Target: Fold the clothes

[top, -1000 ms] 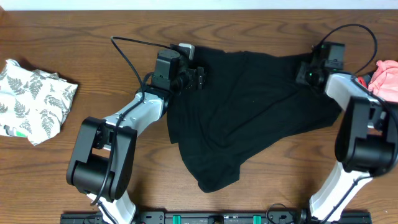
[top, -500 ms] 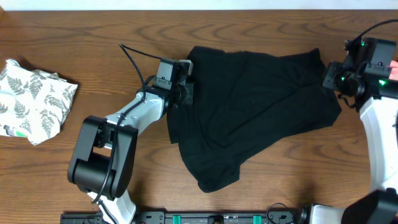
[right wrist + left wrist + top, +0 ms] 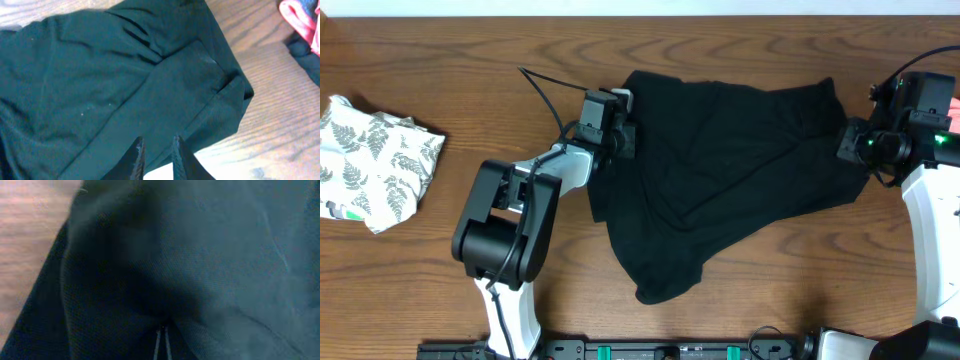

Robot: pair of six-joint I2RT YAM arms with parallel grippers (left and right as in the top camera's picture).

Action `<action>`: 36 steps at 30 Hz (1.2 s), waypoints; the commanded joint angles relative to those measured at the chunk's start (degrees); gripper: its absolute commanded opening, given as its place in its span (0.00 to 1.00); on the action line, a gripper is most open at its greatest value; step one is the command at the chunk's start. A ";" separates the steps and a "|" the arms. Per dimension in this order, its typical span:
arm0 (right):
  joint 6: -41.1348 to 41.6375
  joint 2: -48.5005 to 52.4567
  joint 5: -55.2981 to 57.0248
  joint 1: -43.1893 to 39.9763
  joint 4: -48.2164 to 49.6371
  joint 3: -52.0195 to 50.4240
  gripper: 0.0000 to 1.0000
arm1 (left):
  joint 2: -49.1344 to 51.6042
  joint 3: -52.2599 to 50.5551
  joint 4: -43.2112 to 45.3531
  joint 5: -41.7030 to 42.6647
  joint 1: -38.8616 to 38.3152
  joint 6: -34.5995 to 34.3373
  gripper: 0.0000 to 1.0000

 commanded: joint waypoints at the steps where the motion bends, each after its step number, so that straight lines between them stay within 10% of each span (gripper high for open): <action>1: 0.02 -0.83 0.28 -0.26 -1.29 0.07 0.21 | 1.49 3.04 0.48 -6.97 2.34 0.33 0.06; 22: 0.44 -0.79 1.09 -0.26 -4.79 0.04 0.22 | -2.10 14.36 -23.17 3.91 8.28 0.35 0.06; 36: 0.44 -0.66 1.11 -0.26 -5.90 -0.17 0.22 | -10.78 14.36 -35.65 -18.32 0.76 0.26 0.06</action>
